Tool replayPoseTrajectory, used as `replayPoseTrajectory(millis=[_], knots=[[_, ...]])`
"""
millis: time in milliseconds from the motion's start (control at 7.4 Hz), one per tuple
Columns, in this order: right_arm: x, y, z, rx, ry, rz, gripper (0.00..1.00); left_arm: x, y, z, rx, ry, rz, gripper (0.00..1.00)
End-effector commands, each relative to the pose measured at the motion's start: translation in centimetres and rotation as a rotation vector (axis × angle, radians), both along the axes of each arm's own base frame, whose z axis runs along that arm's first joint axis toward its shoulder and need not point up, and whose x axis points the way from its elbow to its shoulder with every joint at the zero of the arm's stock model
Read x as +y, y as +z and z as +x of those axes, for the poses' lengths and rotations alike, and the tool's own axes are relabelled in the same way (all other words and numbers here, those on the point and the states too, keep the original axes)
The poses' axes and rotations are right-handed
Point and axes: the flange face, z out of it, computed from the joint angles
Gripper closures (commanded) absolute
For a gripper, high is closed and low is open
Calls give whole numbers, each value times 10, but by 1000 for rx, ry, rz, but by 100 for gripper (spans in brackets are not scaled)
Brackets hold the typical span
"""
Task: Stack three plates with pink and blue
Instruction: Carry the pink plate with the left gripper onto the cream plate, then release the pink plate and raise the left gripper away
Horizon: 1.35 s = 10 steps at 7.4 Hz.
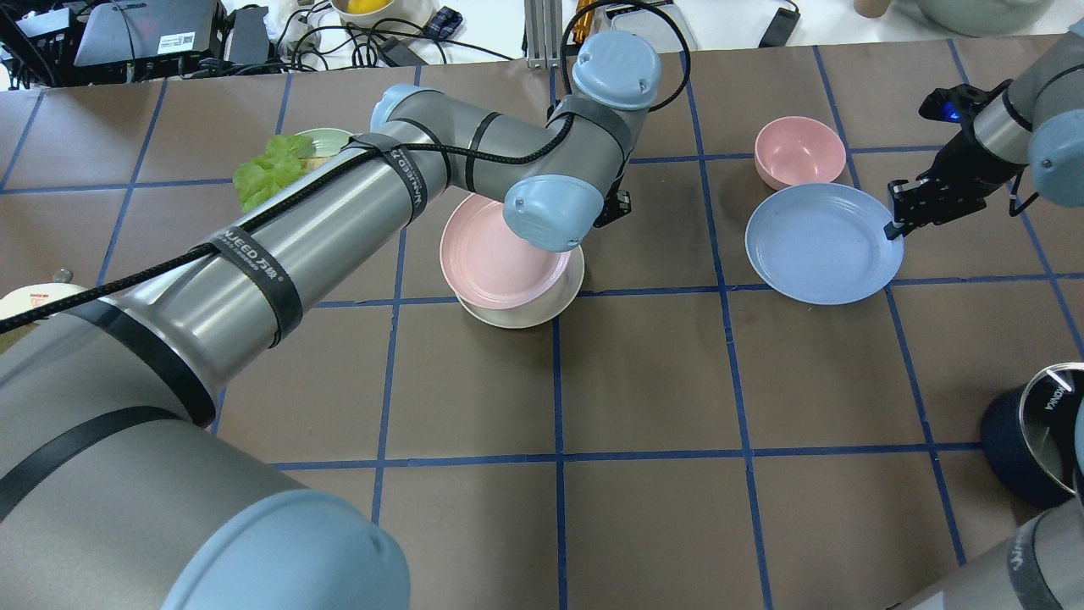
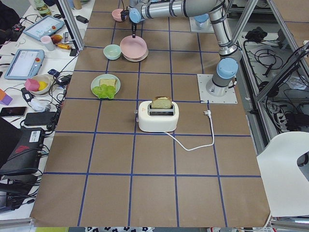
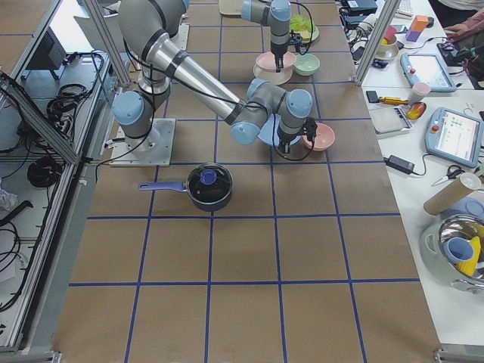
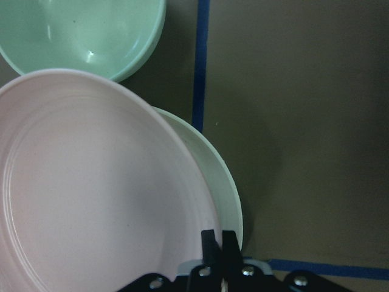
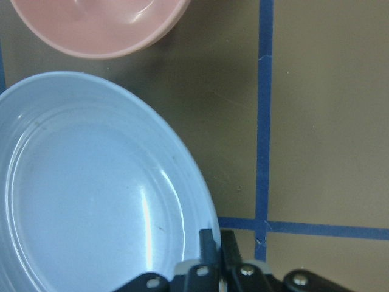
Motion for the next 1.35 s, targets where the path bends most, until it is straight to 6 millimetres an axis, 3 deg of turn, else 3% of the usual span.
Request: replayPoseTrajectory(millis=[0,135,405,541,676,811,946,1081,1216], knots=[[1,1,8,9,-49,22,100,-1,-3,-1,4,-7,-3,0],[2,1,6,26,-51,28,100,-1,2,-2,9,-7,-6,0],[3,18,11,58,-58,6,100,-1,60,21,15,-22,-16,0],[0,16,33,48,-53,8,100,-6,85,46,32,2,23,0],[6,4,49,35,-53,28,100,-15,118,82,73,-9,62,0],[13,4,53,28,-66,25,100,-16,150,132,70,0,102,0],[19,13,64,-23,-77,-12,100,-12,175,181,100,9,154,0],[27,19,79,-28,-100,-43,100,0,198,216,131,34,189,0],[31,17,125,-15,-121,-44,100,16,213,241,130,55,221,0]])
